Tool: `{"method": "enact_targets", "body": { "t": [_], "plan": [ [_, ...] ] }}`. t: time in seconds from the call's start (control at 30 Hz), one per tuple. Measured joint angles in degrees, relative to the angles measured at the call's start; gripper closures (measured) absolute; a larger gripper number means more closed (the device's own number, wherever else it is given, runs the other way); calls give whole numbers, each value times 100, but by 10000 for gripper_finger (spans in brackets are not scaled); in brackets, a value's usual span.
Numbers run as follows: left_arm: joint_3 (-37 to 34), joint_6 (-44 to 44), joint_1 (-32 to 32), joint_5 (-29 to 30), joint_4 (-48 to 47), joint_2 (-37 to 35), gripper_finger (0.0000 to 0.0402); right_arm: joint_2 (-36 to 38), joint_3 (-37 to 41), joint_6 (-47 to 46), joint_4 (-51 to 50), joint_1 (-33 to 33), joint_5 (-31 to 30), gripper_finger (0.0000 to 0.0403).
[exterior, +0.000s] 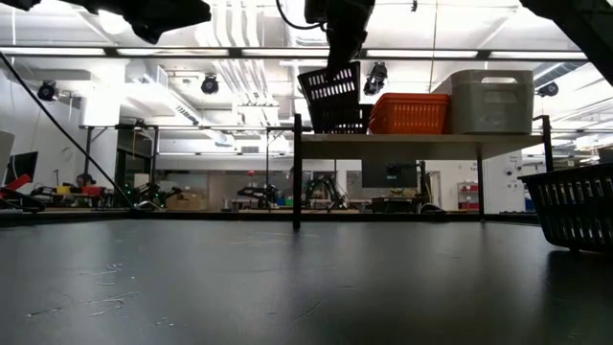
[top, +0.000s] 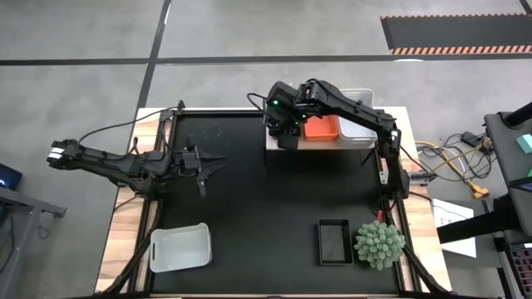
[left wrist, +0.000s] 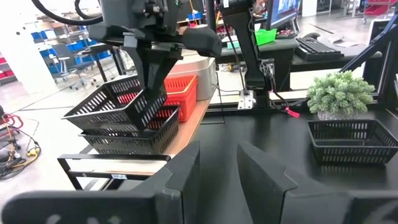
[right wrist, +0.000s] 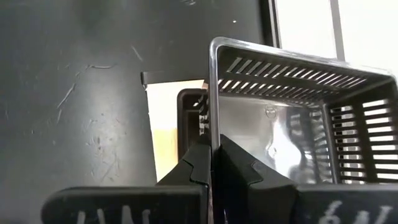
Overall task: Stack baskets on shelf by color
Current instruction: Stack the left black basket on the black basket on the shelf
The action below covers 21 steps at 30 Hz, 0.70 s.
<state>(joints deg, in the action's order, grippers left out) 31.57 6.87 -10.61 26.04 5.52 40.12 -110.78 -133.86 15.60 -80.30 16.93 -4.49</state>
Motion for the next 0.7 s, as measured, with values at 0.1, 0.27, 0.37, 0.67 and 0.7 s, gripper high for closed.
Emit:
{"method": "enact_targets", "body": {
  "t": [0.1, 0.27, 0.37, 0.67, 0.7],
  "plan": [
    [0, -2, 0, 0, 6, 0, 311, 4, 107, 1, 3, 0, -1, 394],
    [2, -13, 0, 0, 6, -3, 311, 4, 414, -7, 38, 0, 0, 394],
    [2, -13, 0, 0, 5, -2, 311, 4, 585, -12, 159, 0, -2, 394],
    [4, -13, 0, 0, 5, -2, 311, 4, 734, 47, 171, 0, -2, 349],
    [4, -13, 0, 0, 5, -2, 311, 4, 734, 47, 157, 0, -2, 342]
  ]
}}
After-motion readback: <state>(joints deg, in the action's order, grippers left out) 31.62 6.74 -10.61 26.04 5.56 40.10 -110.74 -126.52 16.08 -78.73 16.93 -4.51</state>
